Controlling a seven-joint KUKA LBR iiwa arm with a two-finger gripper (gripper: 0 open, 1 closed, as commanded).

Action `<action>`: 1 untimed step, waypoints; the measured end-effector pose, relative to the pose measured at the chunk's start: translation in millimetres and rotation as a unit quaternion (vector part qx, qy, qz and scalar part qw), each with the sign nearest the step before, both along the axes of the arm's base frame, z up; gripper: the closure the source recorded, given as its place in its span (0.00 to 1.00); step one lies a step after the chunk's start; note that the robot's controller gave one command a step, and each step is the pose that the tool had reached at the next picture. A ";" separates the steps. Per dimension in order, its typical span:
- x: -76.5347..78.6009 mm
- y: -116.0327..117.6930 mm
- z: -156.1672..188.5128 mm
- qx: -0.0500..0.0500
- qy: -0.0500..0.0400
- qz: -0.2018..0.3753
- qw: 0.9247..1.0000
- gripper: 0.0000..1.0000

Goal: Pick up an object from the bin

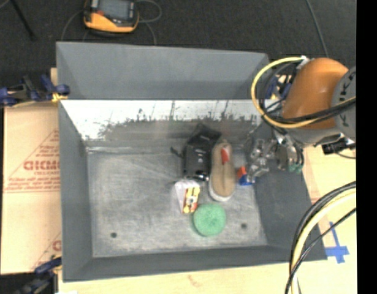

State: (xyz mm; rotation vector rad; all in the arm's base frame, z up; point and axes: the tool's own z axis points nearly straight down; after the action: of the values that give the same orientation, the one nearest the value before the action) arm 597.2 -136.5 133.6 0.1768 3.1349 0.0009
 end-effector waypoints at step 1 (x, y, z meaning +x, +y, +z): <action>14.9 -3.8 35.8 -0.001 -0.005 -0.041 0.999 1.00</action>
Offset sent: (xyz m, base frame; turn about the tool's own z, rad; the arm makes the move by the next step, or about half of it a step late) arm 0.0417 -0.0066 0.0578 0.1917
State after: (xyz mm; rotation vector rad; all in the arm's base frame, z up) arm 612.1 -140.2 169.4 0.3057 3.1146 -0.0013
